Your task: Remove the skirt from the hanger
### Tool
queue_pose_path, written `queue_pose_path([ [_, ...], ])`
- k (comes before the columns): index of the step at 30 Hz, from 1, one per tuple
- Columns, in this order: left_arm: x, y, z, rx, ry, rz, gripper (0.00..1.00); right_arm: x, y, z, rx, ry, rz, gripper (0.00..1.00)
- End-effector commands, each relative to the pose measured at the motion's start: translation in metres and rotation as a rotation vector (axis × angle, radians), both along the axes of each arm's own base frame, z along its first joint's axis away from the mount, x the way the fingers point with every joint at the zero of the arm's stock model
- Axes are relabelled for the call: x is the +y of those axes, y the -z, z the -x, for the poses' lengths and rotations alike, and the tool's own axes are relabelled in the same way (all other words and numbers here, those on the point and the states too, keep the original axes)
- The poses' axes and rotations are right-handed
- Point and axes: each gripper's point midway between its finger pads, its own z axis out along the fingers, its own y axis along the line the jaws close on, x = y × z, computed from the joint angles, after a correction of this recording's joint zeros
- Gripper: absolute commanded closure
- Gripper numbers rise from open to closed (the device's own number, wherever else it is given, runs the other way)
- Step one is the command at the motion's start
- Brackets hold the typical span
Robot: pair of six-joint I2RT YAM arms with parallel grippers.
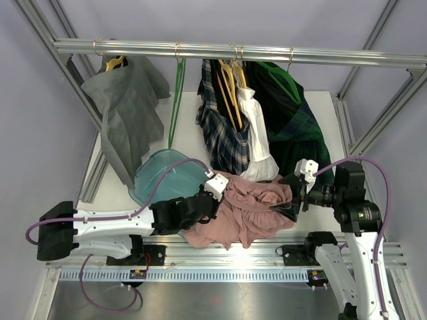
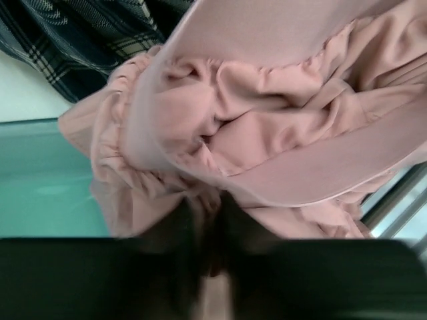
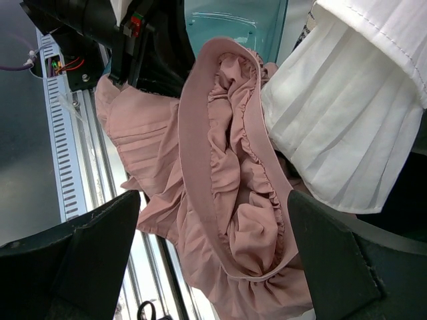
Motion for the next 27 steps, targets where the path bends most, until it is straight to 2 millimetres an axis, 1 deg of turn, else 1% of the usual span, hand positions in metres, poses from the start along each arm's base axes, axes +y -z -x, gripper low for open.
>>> queue_pose_path([
  [1, -0.02, -0.038, -0.005, -0.052, -0.016, 0.18, 0.94, 0.001, -0.005, 0.001, -0.036, -0.018, -0.013, 0.0],
  [2, -0.02, -0.044, -0.001, -0.058, -0.004, 0.193, 1.0, 0.002, -0.005, 0.002, -0.036, -0.021, -0.013, 0.01],
  [4, -0.019, -0.056, 0.003, -0.076, 0.018, 0.208, 1.0, 0.002, -0.006, 0.002, -0.041, -0.02, -0.012, 0.0],
  [7, -0.013, -0.087, 0.011, -0.102, 0.048, 0.257, 1.0, 0.002, -0.006, 0.003, -0.041, -0.02, -0.013, 0.01],
  [8, -0.006, -0.1, 0.016, -0.109, 0.058, 0.275, 1.0, 0.001, -0.007, 0.002, -0.047, -0.019, -0.012, 0.0],
  [9, -0.001, -0.109, 0.016, -0.115, 0.056, 0.287, 1.0, 0.001, -0.007, 0.002, -0.049, -0.017, -0.012, 0.01],
  [10, 0.004, -0.127, 0.017, -0.124, 0.054, 0.315, 1.0, 0.001, -0.007, 0.002, -0.048, -0.015, -0.011, 0.01],
  [11, 0.011, -0.13, 0.019, -0.121, 0.058, 0.302, 1.0, 0.001, -0.007, 0.001, -0.048, -0.014, -0.011, 0.01],
  [13, 0.029, -0.17, 0.024, -0.148, 0.068, 0.377, 1.0, 0.001, -0.007, 0.001, -0.047, -0.007, -0.01, 0.01],
  [14, 0.039, -0.173, 0.025, -0.146, 0.061, 0.362, 1.0, 0.0, -0.007, 0.0, -0.047, -0.004, -0.008, 0.0],
  [15, 0.054, -0.191, 0.027, -0.158, 0.05, 0.405, 1.0, 0.0, -0.007, 0.0, -0.046, -0.002, -0.009, 0.0],
  [16, 0.063, -0.199, 0.027, -0.161, 0.038, 0.412, 1.0, 0.0, -0.007, -0.001, -0.047, -0.001, -0.008, 0.01],
  [17, 0.079, -0.217, 0.028, -0.163, 0.02, 0.422, 1.0, 0.0, -0.006, -0.001, -0.046, 0.001, -0.007, 0.0],
  [18, 0.091, -0.227, 0.026, -0.17, -0.008, 0.431, 1.0, 0.0, -0.006, -0.001, -0.045, 0.003, -0.007, 0.0],
  [20, 0.12, -0.253, 0.028, -0.186, -0.034, 0.454, 1.0, 0.0, -0.007, -0.002, -0.047, 0.006, -0.007, 0.01],
  [21, 0.131, -0.263, 0.027, -0.195, -0.055, 0.462, 1.0, 0.0, -0.007, -0.003, -0.047, 0.008, -0.007, 0.01],
  [22, 0.141, -0.263, 0.028, -0.196, -0.062, 0.435, 1.0, -0.001, -0.006, -0.004, -0.045, 0.012, -0.005, 0.0],
  [23, 0.148, -0.268, 0.027, -0.203, -0.073, 0.428, 1.0, -0.001, -0.006, -0.004, -0.043, 0.011, -0.006, 0.01],
  [24, 0.161, -0.285, 0.026, -0.216, -0.1, 0.454, 1.0, -0.001, -0.007, -0.004, -0.047, 0.014, -0.005, 0.01],
  [25, 0.167, -0.284, 0.025, -0.218, -0.112, 0.421, 1.0, -0.001, -0.006, -0.004, -0.043, 0.016, -0.005, 0.01],
  [26, 0.173, -0.289, 0.024, -0.225, -0.126, 0.415, 1.0, -0.001, -0.006, -0.005, -0.04, 0.016, -0.005, 0.01],
  [27, 0.183, -0.3, 0.022, -0.244, -0.148, 0.421, 1.0, -0.001, -0.006, -0.005, -0.042, 0.017, -0.004, 0.0],
])
